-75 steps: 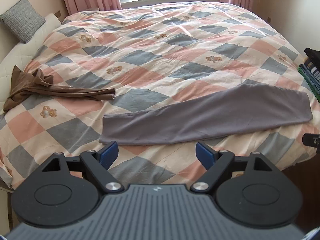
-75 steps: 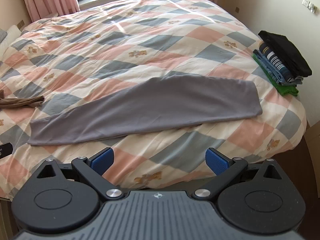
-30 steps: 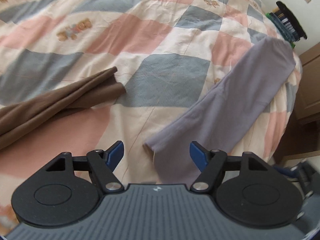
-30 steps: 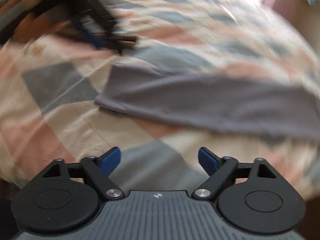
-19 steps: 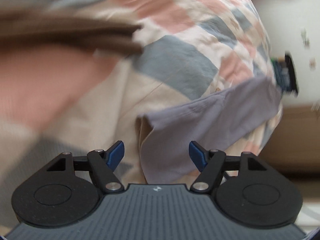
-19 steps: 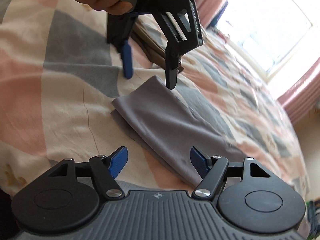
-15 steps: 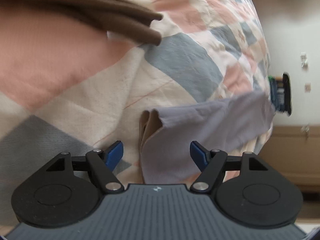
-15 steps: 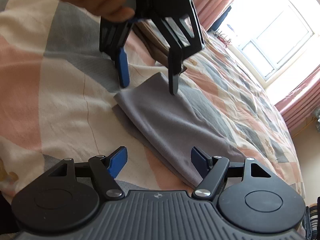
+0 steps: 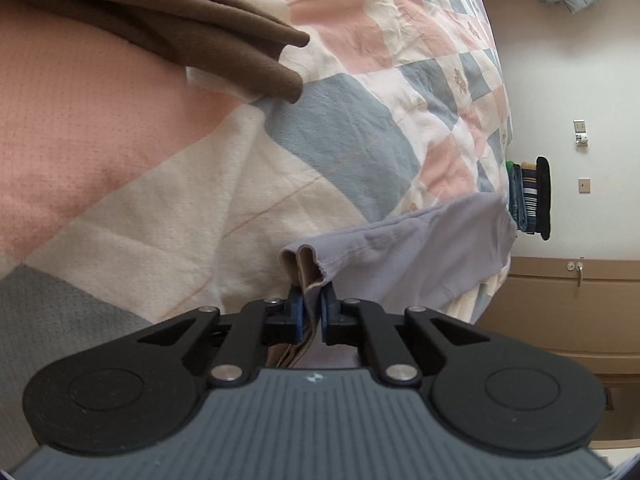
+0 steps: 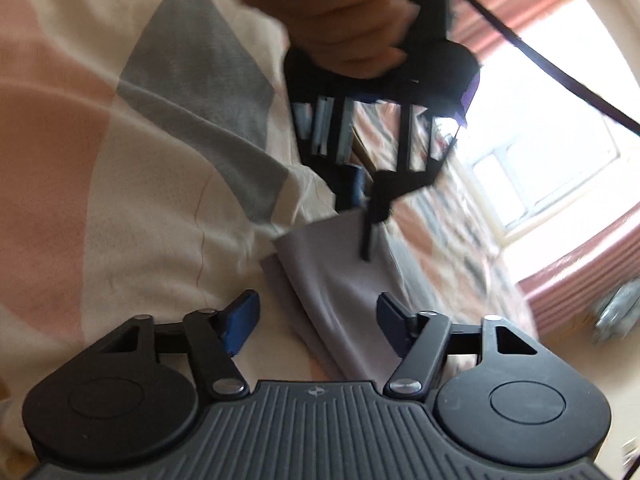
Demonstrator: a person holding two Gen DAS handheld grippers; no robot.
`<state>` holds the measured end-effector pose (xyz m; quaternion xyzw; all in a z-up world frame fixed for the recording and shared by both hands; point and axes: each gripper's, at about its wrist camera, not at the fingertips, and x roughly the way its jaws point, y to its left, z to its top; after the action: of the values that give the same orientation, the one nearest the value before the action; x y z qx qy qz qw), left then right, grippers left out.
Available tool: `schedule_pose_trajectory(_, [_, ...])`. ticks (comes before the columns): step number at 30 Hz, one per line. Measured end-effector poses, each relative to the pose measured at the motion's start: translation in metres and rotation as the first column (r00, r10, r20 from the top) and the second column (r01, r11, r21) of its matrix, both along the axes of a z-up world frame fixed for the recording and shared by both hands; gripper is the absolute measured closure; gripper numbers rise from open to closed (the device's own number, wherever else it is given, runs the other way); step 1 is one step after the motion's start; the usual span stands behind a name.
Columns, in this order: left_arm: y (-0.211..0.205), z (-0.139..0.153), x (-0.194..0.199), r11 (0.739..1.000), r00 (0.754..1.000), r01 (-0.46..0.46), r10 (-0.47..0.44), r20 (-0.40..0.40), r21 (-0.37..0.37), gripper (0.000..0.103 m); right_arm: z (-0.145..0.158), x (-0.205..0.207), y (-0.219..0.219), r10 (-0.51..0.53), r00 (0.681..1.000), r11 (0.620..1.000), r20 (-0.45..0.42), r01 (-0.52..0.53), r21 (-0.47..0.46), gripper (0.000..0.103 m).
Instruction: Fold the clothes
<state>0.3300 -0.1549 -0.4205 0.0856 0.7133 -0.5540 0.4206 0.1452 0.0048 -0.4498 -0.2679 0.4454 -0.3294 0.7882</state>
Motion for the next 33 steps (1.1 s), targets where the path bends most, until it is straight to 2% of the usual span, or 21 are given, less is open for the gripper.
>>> schedule_pose_trajectory(3, [-0.002,0.003,0.0,1.0,1.0,-0.004,0.004,-0.023,0.012,0.098,-0.007,0.007,0.0,0.018,1.0,0.998,-0.013,-0.019,-0.054,0.044])
schedule_pose_trajectory(5, [-0.005,0.006,0.0,1.0,1.0,-0.007,0.008,-0.03,0.024,0.098,-0.007,0.01,-0.004,0.024,1.0,0.998,-0.013,-0.025,-0.066,0.055])
schedule_pose_trajectory(6, [-0.006,0.007,0.0,1.0,1.0,-0.007,0.008,-0.028,0.027,0.098,-0.007,0.011,-0.008,0.022,1.0,0.998,-0.01,-0.023,-0.064,0.057])
schedule_pose_trajectory(7, [-0.008,0.008,-0.001,0.999,1.0,-0.008,0.009,-0.027,0.031,0.098,-0.003,0.009,-0.014,0.01,1.0,0.999,0.006,-0.009,-0.043,0.067])
schedule_pose_trajectory(8, [-0.009,0.01,-0.002,0.999,1.0,-0.007,0.008,-0.024,0.038,0.098,0.003,0.007,-0.022,-0.009,0.999,1.0,0.03,0.009,-0.012,0.085])
schedule_pose_trajectory(10, [-0.013,0.016,-0.006,0.999,1.0,0.0,0.0,-0.007,0.044,0.098,0.017,-0.001,-0.039,-0.051,0.994,0.997,0.094,0.044,0.065,0.098])
schedule_pose_trajectory(13, [-0.021,0.037,-0.016,1.0,1.0,0.012,-0.012,-0.004,0.003,0.095,0.056,-0.034,-0.068,-0.158,0.95,0.964,0.27,0.089,0.252,0.099])
schedule_pose_trajectory(15, [-0.029,0.061,-0.027,0.996,0.999,0.034,-0.036,-0.024,-0.085,0.083,0.08,-0.067,-0.092,-0.259,0.89,0.916,0.376,0.103,0.388,0.099])
schedule_pose_trajectory(16, [-0.035,0.073,-0.035,0.99,0.998,0.047,-0.051,-0.03,-0.133,0.075,0.091,-0.087,-0.107,-0.324,0.849,0.883,0.418,0.113,0.455,0.099])
schedule_pose_trajectory(17, [-0.041,0.085,-0.045,0.983,0.997,0.059,-0.066,-0.031,-0.175,0.072,0.1,-0.108,-0.123,-0.392,0.802,0.847,0.45,0.124,0.518,0.099])
schedule_pose_trajectory(20, [-0.062,0.109,-0.084,0.96,0.994,0.107,-0.107,0.016,-0.26,0.071,0.117,-0.177,-0.163,-0.574,0.653,0.736,0.494,0.145,0.662,0.099])
schedule_pose_trajectory(23, [-0.084,0.117,-0.139,0.943,0.984,0.156,-0.124,0.126,-0.293,0.071,0.116,-0.259,-0.203,-0.708,0.509,0.656,0.49,0.215,0.723,0.098])
schedule_pose_trajectory(25, [-0.094,0.11,-0.177,0.941,0.979,0.168,-0.125,0.16,-0.295,0.071,0.105,-0.313,-0.227,-0.766,0.433,0.606,0.475,0.242,0.758,0.095])
schedule_pose_trajectory(27, [-0.1,0.094,-0.216,0.947,0.973,0.176,-0.126,0.194,-0.269,0.071,0.085,-0.359,-0.248,-0.817,0.378,0.538,0.435,0.231,0.811,0.094])
schedule_pose_trajectory(29, [-0.108,0.073,-0.254,0.953,0.958,0.199,-0.14,0.251,-0.229,0.071,0.062,-0.395,-0.263,-0.863,0.347,0.443,0.367,0.17,0.88,0.094])
schedule_pose_trajectory(30, [-0.11,0.063,-0.271,0.955,0.945,0.215,-0.151,0.291,-0.206,0.071,0.052,-0.409,-0.269,-0.881,0.333,0.39,0.338,0.104,0.915,0.093])
schedule_pose_trajectory(31, [-0.113,0.054,-0.287,0.957,0.931,0.227,-0.159,0.329,-0.181,0.071,0.045,-0.42,-0.274,-0.894,0.325,0.334,0.307,0.029,0.942,0.083])
schedule_pose_trajectory(32, [-0.114,0.047,-0.299,0.961,0.919,0.231,-0.164,0.358,-0.152,0.071,0.041,-0.428,-0.279,-0.904,0.318,0.293,0.287,-0.029,0.956,0.08])
schedule_pose_trajectory(33, [-0.114,0.04,-0.307,0.964,0.912,0.229,-0.165,0.376,-0.133,0.071,0.041,-0.436,-0.283,-0.908,0.308,0.274,0.283,-0.075,0.959,0.076])
